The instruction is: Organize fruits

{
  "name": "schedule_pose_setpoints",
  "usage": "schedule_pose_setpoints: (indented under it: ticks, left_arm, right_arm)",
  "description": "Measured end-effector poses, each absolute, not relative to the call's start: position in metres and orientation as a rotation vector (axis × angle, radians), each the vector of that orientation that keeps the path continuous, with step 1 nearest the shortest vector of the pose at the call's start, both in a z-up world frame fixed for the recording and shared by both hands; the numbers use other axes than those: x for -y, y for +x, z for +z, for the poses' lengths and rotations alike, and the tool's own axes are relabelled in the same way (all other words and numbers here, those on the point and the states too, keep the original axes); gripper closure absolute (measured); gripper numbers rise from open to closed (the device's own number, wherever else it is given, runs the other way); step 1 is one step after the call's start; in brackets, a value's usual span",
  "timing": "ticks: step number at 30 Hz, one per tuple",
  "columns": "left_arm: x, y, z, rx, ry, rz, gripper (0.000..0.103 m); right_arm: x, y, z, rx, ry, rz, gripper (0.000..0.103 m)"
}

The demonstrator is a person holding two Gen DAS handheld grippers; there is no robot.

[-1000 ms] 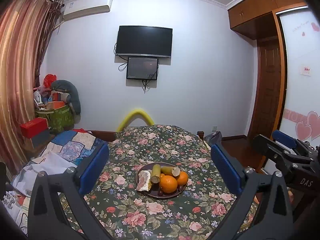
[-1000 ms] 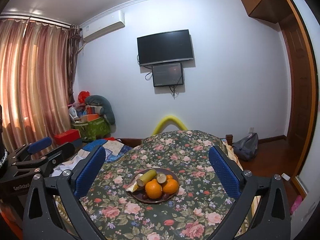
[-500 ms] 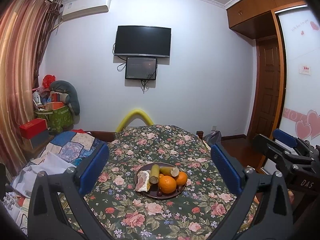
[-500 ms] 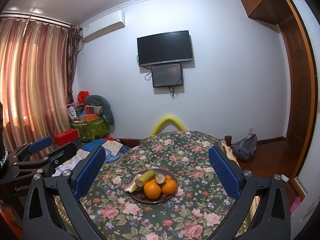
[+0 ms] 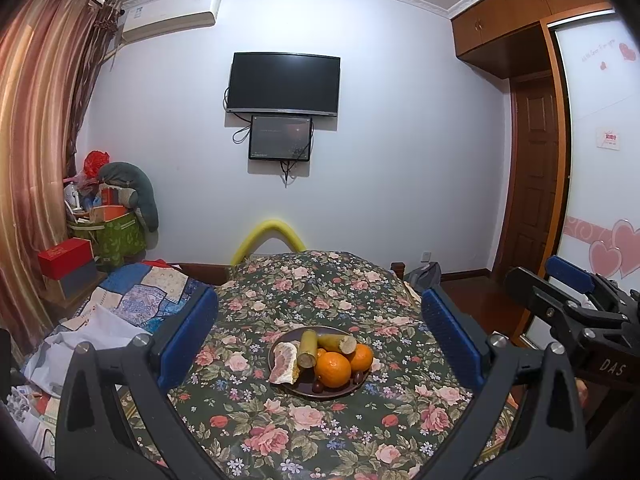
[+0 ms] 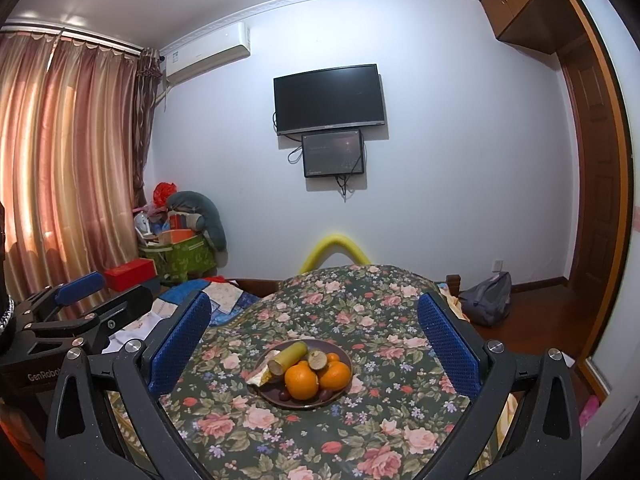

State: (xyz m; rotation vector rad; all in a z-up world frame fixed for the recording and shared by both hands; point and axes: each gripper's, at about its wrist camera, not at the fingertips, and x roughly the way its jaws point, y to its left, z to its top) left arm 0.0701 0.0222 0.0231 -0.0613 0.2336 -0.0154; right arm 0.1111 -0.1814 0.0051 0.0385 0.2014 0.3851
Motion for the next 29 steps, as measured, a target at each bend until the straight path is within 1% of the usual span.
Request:
schedule_pose_setpoints:
  ticks: [29]
  left_arm:
    - [-0.0222,0.0733,0.0231,-0.247,-0.07,-0.04,0.0]
  right_arm:
    - [0.1835,0.1146,0.0049,-0.204,0.026,0.365,0.0]
